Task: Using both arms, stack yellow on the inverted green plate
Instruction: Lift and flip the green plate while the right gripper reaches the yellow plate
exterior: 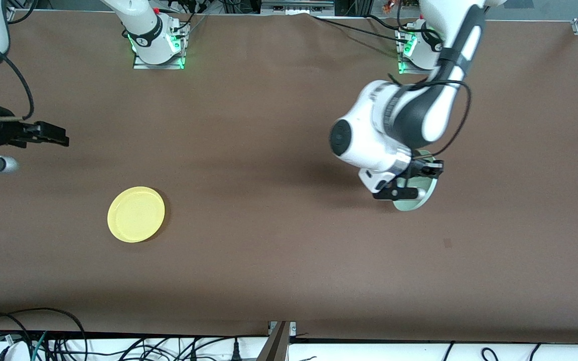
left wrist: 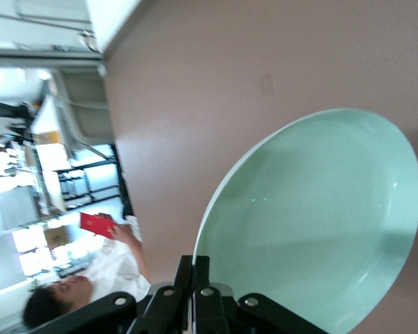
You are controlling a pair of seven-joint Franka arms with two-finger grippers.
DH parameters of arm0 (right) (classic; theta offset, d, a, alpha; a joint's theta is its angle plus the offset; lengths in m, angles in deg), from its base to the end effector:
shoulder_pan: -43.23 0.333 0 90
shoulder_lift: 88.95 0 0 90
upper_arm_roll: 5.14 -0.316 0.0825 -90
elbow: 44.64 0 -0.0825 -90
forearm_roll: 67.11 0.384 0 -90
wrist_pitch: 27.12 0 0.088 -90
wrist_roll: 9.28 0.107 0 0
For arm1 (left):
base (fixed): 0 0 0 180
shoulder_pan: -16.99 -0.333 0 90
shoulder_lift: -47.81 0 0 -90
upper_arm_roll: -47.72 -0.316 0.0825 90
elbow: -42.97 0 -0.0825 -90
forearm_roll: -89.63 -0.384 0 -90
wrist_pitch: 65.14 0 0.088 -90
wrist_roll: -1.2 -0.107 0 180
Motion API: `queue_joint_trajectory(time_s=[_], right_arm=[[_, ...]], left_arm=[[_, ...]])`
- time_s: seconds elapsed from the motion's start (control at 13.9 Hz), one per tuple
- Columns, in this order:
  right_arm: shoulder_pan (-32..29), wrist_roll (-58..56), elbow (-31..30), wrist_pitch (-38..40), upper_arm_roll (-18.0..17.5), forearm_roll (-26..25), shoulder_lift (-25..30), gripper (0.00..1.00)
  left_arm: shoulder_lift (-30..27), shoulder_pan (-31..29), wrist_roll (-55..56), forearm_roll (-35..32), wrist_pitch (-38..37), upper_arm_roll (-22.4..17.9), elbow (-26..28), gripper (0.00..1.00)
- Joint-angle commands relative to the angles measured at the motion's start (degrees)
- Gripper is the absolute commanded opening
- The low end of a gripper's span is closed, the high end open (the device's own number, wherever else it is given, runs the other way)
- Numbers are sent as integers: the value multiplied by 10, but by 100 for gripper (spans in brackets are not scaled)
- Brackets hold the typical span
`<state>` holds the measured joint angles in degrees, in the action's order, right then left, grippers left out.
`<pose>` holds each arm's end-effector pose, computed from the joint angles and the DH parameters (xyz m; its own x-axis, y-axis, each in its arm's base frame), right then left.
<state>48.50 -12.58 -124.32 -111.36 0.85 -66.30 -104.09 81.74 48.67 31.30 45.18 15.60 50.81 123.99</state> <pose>0.6184 0.0019 0.5458 0.9821 0.0452 -0.1827 0.0465 -0.9989 0.0027 0.5889 -0.2986 0.3530 0.9818 -0.1224 -0.1449 -0.1892 -0.5791 -0.7930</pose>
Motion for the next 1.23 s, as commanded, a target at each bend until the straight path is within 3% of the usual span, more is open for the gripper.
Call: queue_joint_trajectory(time_s=[0.0, 0.36, 0.58, 0.79, 1.15], right_arm=[[0, 0, 5, -37, -5, 7, -41, 100], [0, 0, 6, -166, -6, 15, -160, 100], [-16, -1, 4, -248, -5, 16, -212, 100], [-43, -20, 2, -284, -5, 68, -260, 100], [-71, -62, -20, -329, -6, 78, -295, 100]], left_arm=[[72, 69, 10, -46, -43, -11, -100, 0], [143, 181, 80, -192, -45, -12, -103, 0], [191, 213, 99, -285, -39, -11, -108, 0], [211, 225, 124, -300, -38, -11, -109, 0], [227, 243, 165, -300, -16, -11, -108, 0]])
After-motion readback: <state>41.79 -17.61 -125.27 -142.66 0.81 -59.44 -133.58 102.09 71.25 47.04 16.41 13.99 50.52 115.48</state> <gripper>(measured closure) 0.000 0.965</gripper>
